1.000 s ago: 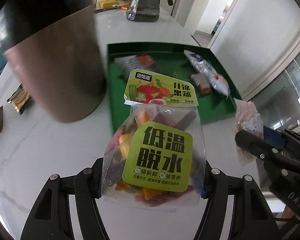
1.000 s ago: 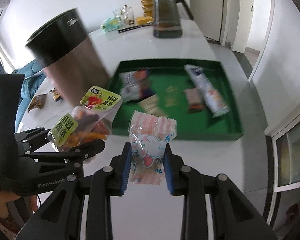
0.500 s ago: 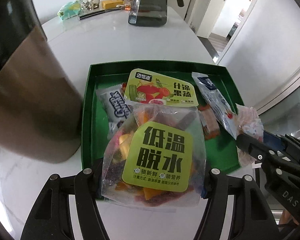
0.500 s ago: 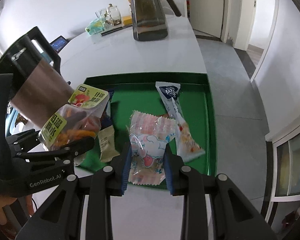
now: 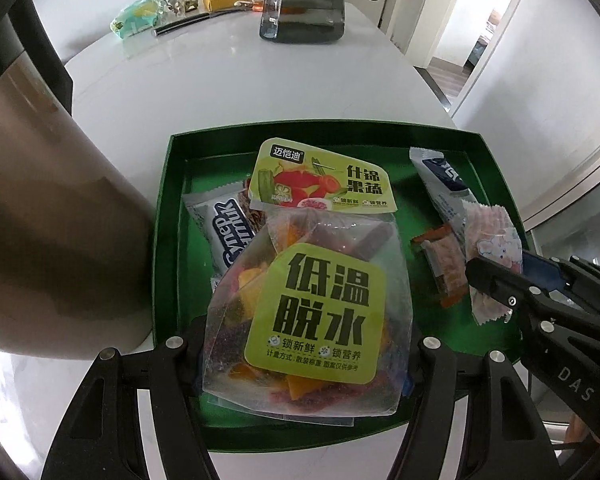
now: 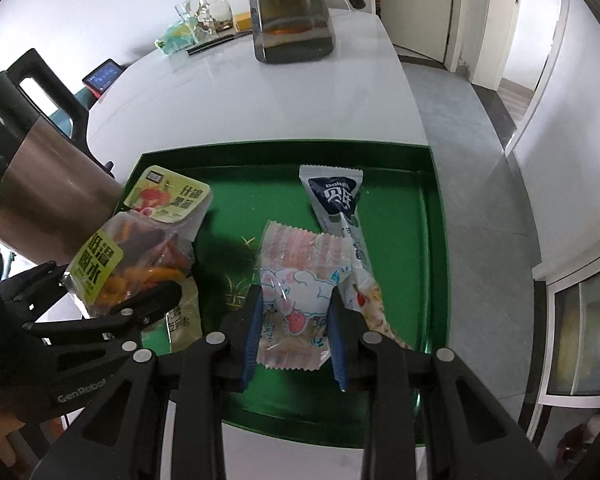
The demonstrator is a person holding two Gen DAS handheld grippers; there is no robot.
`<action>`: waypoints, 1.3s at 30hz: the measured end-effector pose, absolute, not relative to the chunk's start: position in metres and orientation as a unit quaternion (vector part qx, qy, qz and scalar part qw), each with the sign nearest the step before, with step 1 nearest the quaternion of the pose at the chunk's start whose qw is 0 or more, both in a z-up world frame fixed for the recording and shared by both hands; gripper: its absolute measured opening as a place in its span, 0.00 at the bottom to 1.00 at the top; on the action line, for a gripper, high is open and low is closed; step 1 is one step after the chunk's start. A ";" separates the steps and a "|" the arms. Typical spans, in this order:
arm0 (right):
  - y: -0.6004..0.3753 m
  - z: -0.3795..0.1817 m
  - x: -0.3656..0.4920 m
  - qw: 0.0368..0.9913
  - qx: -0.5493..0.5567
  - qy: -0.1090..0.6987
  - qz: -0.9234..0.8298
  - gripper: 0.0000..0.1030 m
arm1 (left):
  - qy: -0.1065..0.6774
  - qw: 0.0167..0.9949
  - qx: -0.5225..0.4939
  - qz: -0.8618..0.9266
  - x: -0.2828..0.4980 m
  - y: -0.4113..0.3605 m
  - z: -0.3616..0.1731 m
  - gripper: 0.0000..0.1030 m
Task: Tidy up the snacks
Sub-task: 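Open both tools to drop the fruit bag and candy packet into the tray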
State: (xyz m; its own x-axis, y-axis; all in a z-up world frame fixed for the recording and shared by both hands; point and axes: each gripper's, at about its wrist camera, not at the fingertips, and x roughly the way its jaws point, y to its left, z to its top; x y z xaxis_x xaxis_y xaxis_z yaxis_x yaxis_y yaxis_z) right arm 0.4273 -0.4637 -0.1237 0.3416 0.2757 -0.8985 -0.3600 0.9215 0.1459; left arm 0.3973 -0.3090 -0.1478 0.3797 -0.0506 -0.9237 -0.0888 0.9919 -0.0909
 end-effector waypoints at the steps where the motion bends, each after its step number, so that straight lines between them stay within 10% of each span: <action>1: -0.464 -0.124 0.428 0.818 -0.039 0.540 0.193 0.00 | 0.556 0.828 -0.064 0.013 0.394 -0.310 -0.145 0.60; 5: -0.466 -0.124 0.431 0.817 -0.032 0.544 0.187 0.05 | 0.557 0.828 -0.056 0.017 0.391 -0.315 -0.145 0.60; 7: -0.468 -0.125 0.432 0.817 -0.028 0.547 0.178 0.44 | 0.559 0.827 -0.051 0.017 0.390 -0.319 -0.145 0.61; 13: -0.477 -0.119 0.431 0.824 -0.013 0.542 0.162 0.87 | 0.557 0.830 -0.041 0.022 0.392 -0.324 -0.143 0.69; 21: -0.485 -0.113 0.430 0.829 0.008 0.537 0.157 0.88 | 0.542 0.839 -0.045 0.030 0.390 -0.326 -0.135 0.97; 39: -0.495 -0.091 0.414 0.850 0.012 0.509 0.135 1.00 | 0.536 0.843 -0.043 0.014 0.377 -0.333 -0.126 0.98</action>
